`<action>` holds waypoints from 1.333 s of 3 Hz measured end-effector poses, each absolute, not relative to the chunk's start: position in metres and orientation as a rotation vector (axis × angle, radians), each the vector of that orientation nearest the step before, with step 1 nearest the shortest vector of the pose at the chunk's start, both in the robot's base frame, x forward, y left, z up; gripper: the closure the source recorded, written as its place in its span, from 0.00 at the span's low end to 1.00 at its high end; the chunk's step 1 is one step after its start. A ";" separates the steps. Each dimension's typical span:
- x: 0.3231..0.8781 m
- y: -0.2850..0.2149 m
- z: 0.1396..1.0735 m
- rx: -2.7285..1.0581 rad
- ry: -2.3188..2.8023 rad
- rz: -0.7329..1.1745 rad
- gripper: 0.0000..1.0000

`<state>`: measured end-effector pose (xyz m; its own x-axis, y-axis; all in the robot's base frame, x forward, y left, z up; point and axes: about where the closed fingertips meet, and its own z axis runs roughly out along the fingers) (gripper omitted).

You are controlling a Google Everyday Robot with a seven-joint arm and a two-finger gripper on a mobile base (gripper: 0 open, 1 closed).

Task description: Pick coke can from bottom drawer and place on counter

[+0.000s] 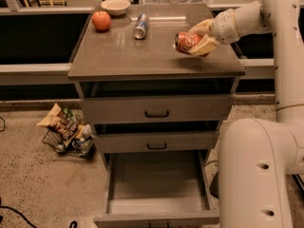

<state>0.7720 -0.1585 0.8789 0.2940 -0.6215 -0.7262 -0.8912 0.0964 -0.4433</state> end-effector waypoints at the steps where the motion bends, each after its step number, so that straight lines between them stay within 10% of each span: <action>1: 0.781 -0.158 0.868 -1.612 1.462 0.344 1.00; 2: 0.791 -0.162 0.862 -1.607 1.493 0.304 1.00; 4: 0.801 -0.173 0.854 -1.575 1.553 0.265 0.63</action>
Offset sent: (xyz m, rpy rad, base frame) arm 0.0680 -0.0378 -0.0002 -0.0861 0.0118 -0.1000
